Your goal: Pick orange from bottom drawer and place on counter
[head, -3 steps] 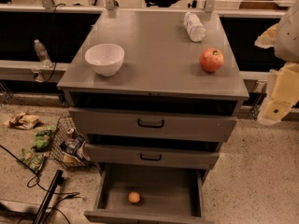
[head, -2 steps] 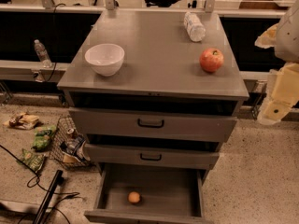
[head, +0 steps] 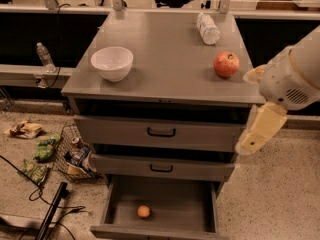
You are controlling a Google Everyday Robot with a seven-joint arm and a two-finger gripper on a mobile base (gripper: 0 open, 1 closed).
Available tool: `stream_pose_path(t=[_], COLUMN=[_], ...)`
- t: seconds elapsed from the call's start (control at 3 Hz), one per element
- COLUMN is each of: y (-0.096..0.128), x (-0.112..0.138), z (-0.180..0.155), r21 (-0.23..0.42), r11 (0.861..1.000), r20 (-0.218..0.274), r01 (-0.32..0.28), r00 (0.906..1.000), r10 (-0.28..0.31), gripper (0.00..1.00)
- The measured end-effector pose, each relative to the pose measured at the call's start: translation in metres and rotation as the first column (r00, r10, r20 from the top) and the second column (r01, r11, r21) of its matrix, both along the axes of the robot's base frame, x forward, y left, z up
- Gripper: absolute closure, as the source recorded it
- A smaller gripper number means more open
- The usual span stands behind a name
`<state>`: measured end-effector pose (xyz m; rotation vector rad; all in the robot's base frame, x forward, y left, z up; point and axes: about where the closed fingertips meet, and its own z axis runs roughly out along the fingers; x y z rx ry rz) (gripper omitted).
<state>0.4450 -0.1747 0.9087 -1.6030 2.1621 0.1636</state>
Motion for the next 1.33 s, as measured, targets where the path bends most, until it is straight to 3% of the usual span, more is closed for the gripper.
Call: stream_pose_path(t=[0.33,0.67,1.0,1.33], y=[0.03,0.075,0.106,0.106], x=[-0.001,-0.006,-0.006,-0.007], z=[-0.051,-0.121,-0.176,-0.176], r21=[0.128,0.244,0.259,0.258], r11=[0.991,0.964,0.953,0.953], r20=[-0.007,0.02,0.052,0.05], r01=[-0.026,-0.11,-0.158,-0.159], r00=[0.9996,0.9939,0.9873,0.9872], r10=[0.027,0.109,0.15,0.152], gripper=[0.0,0.0,0.0,0.0])
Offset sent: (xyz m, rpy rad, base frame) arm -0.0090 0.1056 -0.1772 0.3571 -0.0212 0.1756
